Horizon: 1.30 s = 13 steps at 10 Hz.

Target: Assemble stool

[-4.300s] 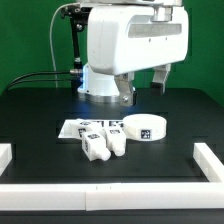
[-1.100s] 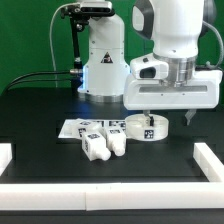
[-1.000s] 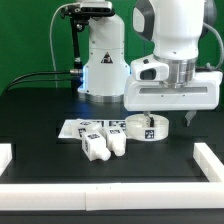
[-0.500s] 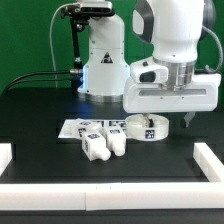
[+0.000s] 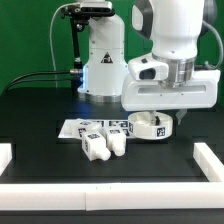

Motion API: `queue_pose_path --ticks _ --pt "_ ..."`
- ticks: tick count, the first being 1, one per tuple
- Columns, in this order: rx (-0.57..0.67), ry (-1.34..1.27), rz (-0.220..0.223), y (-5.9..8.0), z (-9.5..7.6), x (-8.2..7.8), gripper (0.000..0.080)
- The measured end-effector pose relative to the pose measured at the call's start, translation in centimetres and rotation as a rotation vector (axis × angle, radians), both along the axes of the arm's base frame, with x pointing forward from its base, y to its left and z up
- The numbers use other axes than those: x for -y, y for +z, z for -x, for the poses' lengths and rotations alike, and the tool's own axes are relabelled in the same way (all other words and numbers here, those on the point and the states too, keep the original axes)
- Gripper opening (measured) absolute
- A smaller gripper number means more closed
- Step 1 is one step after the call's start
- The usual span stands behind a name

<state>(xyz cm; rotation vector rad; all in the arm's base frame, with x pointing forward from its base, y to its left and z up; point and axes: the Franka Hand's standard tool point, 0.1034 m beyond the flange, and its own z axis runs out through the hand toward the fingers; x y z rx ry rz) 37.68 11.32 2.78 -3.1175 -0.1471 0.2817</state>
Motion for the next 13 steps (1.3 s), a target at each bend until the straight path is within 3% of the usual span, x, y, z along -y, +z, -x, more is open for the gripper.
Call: queue_pose_path --ticks 3,7,8,10,11,13 --pt "0.025 0.158 -0.033 2.1 -4.0 1.5 0.0323" --pt "0.021 0.175 -0.036 1.9 -3.9 1.2 0.0323" --pt "-0.01 0.262 -0.052 2.2 -5.4 1.8 0.0323" --pt "-0.023 0.393 -0.088 3.2 -11.1 1.9 0.0323" --pt "-0.034 0.451 -0.106 2.9 -13.0 1.6 0.0323" --pt "-0.033 0.454 -0.108 2.6 -13.3 1.3 0.0323"
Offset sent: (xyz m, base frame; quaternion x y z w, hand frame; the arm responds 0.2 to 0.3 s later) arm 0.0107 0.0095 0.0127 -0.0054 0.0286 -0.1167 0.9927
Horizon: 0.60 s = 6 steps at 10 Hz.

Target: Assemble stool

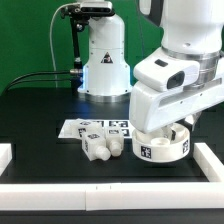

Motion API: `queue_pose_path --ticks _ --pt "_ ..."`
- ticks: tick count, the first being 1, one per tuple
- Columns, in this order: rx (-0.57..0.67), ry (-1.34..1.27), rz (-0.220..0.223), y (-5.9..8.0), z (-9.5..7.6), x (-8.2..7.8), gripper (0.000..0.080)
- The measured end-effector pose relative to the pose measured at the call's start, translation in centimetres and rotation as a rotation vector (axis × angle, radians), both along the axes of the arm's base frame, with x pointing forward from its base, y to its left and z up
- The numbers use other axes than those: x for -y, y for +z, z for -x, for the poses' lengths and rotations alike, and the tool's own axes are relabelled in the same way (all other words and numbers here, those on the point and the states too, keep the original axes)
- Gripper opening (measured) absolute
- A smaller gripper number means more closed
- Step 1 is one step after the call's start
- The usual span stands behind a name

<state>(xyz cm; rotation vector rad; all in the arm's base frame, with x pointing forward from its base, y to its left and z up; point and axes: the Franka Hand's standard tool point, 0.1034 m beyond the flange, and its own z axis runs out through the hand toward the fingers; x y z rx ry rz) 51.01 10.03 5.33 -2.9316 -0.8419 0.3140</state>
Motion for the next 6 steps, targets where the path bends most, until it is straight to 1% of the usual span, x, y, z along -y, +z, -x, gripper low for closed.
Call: queue_pose_path --ticks 3,4,5,6 --pt "-0.002 0.009 -0.002 -0.2 0.0 0.2 0.0323" --pt "0.045 0.167 -0.041 -0.8 -1.1 0.7 0.0323" --pt "0.061 0.262 -0.063 -1.3 -2.1 0.8 0.0323" --pt "0.072 0.348 -0.09 -1.8 -3.5 0.5 0.0323"
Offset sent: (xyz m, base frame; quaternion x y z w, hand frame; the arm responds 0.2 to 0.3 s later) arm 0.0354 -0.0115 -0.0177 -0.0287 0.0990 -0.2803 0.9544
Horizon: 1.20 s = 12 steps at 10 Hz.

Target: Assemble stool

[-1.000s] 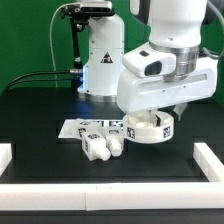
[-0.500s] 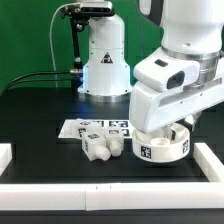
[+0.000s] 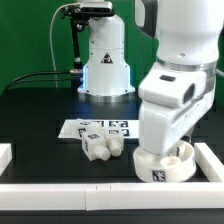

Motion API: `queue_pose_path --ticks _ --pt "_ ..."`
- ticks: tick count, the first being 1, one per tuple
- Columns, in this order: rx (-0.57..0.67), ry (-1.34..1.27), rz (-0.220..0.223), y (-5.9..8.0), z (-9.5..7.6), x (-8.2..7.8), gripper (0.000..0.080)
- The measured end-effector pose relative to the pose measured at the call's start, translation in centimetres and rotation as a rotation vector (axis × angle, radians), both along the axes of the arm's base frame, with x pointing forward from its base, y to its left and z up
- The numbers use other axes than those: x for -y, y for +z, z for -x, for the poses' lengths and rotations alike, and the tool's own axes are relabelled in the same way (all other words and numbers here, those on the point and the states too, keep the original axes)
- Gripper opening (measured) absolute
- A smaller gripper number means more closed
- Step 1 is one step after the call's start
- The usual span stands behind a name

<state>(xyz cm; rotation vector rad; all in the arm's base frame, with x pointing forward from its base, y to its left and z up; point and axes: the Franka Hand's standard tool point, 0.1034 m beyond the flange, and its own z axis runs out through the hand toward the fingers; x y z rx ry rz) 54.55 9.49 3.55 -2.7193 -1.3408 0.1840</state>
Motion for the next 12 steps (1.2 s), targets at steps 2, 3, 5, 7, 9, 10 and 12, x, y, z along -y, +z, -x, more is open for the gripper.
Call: queue_pose_path --ticks 2,3,5,7,9,10,12 --pt "-0.02 -0.013 -0.011 -0.3 -0.5 0.5 0.0323" --pt "-0.021 -0.012 -0.011 -0.4 -0.4 0.5 0.0323" --pt "-0.021 -0.01 -0.01 -0.5 -0.4 0.5 0.0323" --pt "0.038 0.019 -0.015 -0.8 -1.2 -0.4 0.0323" --pt "0.066 0.052 -0.016 -1.2 -1.4 -2.2 0.0323" --pt "0.066 0.067 -0.014 -1.3 -1.4 -2.1 0.0323" --pt "0.066 0.061 -0.01 -1.3 -1.5 -1.7 0.0398"
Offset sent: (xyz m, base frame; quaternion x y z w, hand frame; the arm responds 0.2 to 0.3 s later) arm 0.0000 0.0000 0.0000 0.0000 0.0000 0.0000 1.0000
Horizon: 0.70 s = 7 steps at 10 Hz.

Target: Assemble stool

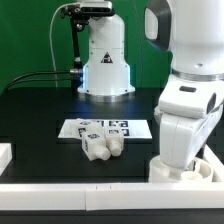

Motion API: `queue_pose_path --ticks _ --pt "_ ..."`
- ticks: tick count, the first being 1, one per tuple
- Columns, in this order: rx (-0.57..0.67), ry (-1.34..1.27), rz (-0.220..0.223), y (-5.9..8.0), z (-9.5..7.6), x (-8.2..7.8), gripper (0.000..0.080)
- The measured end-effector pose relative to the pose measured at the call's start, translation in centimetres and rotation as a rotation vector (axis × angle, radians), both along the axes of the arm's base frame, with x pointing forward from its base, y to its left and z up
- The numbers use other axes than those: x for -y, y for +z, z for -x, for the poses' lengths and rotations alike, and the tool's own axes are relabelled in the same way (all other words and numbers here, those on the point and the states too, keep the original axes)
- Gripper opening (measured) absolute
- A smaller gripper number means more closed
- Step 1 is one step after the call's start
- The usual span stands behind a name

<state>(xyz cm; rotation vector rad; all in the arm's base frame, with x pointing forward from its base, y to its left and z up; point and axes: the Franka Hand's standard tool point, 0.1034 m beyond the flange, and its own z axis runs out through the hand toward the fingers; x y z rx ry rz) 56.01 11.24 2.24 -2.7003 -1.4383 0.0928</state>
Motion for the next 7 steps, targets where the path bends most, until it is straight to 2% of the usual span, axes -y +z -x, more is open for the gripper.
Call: queue_pose_path --ticks 1,2,6,7 --pt "-0.013 -0.002 0.003 -0.1 0.3 0.2 0.0532" --pt "-0.022 -0.002 0.005 -0.1 0.5 0.3 0.0626" --pt "-0.042 -0.034 0.018 3.1 0.3 0.8 0.0648" --pt "-0.037 -0.045 0.019 3.4 0.2 0.8 0.0649"
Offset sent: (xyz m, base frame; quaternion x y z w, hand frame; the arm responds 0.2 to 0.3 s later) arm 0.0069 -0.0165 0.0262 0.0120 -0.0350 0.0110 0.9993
